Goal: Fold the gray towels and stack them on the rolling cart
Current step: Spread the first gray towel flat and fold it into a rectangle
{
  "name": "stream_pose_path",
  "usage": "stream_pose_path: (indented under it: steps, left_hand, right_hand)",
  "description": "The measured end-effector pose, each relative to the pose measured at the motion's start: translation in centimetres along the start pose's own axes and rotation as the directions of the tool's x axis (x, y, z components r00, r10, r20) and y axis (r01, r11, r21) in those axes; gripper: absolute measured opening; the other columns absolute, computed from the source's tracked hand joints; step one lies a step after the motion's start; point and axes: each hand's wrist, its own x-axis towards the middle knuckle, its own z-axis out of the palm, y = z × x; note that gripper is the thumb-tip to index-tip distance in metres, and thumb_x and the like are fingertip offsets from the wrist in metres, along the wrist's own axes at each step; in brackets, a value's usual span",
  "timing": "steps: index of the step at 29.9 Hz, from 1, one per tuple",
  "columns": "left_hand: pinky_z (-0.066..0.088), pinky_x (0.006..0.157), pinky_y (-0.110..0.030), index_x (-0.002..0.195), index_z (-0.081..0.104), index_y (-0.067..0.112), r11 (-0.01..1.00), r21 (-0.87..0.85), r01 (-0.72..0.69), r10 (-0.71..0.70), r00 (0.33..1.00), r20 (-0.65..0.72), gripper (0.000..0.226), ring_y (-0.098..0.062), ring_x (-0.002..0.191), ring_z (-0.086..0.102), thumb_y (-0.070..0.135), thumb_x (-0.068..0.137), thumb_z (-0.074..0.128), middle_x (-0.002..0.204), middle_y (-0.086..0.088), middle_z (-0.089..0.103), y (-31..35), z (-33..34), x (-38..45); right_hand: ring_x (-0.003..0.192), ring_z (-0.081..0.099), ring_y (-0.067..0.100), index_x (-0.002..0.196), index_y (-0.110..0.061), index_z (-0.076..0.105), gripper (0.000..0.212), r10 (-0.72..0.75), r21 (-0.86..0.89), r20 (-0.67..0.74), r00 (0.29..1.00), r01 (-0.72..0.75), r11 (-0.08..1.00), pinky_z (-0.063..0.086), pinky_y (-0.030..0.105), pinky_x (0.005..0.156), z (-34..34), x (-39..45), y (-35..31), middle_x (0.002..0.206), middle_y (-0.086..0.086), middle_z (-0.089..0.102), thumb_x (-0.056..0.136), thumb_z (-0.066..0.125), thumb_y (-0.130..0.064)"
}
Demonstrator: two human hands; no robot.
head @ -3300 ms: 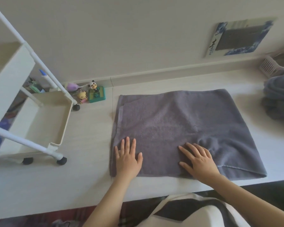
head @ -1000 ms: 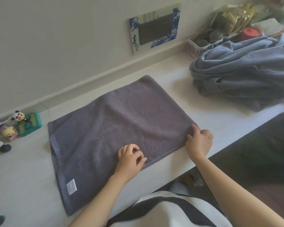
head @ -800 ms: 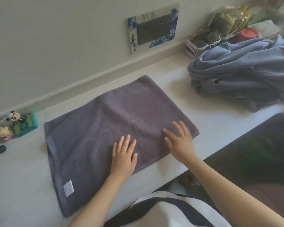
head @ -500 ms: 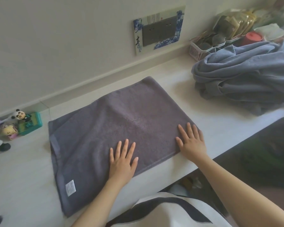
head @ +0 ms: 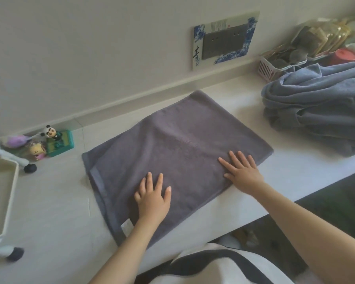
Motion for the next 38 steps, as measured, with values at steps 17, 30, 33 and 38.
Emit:
stream_pose_path:
  steps: [17,30,33,38]
  left_hand:
    - [0.005,0.112,-0.058,0.147,0.028,0.029,0.977,0.129,-0.168,0.171,0.985,-0.01,0.066,-0.032,0.143,0.022,0.056,0.088,0.018,0.156,-0.006,0.021,-2.3,1.3,-0.8]
    - [0.044,0.081,-0.046,0.106,0.069,0.016,0.996,-0.085,-0.016,-0.014,0.937,-0.348,0.053,-0.035,0.095,0.061,0.05,0.083,0.037,0.107,-0.012,0.067,-3.8,0.1,-0.9]
    - [0.042,0.079,-0.044,0.098,0.065,0.012,0.95,-0.306,0.071,-0.229,0.823,-0.52,0.034,-0.037,0.095,0.056,0.035,0.083,0.047,0.104,-0.014,0.061,-6.2,-2.5,1.7]
    - [0.037,0.094,-0.044,0.121,0.051,0.005,0.665,-0.602,0.442,-0.641,0.752,-0.156,0.04,-0.04,0.113,0.048,0.035,0.094,0.049,0.123,-0.022,0.052,-9.4,-5.3,4.5]
  right_hand:
    - [0.142,-0.021,0.016,0.138,-0.042,-0.025,0.069,-0.083,0.093,-0.061,0.995,0.089,0.992,-0.013,0.038,0.116,1.6,-0.8,-6.0,0.155,-0.007,-0.02,0.075,-0.02,-0.07]
    - [0.145,-0.008,0.017,0.15,-0.027,0.004,0.092,-0.253,0.266,-0.144,0.957,0.283,0.921,-0.016,0.03,0.113,2.1,-2.1,-16.4,0.158,-0.003,-0.004,0.074,-0.02,-0.073]
    - [0.145,0.01,0.024,0.149,-0.026,0.017,0.092,-0.239,0.21,-0.18,0.954,0.275,0.938,-0.011,0.032,0.113,2.8,-2.0,-16.4,0.157,0.003,0.014,0.077,-0.017,-0.072]
    - [0.145,0.003,0.02,0.149,-0.033,0.007,0.104,-0.241,0.152,-0.134,0.961,0.26,0.954,-0.005,0.036,0.115,1.8,-1.8,-16.2,0.157,-0.002,0.01,0.061,-0.029,-0.074]
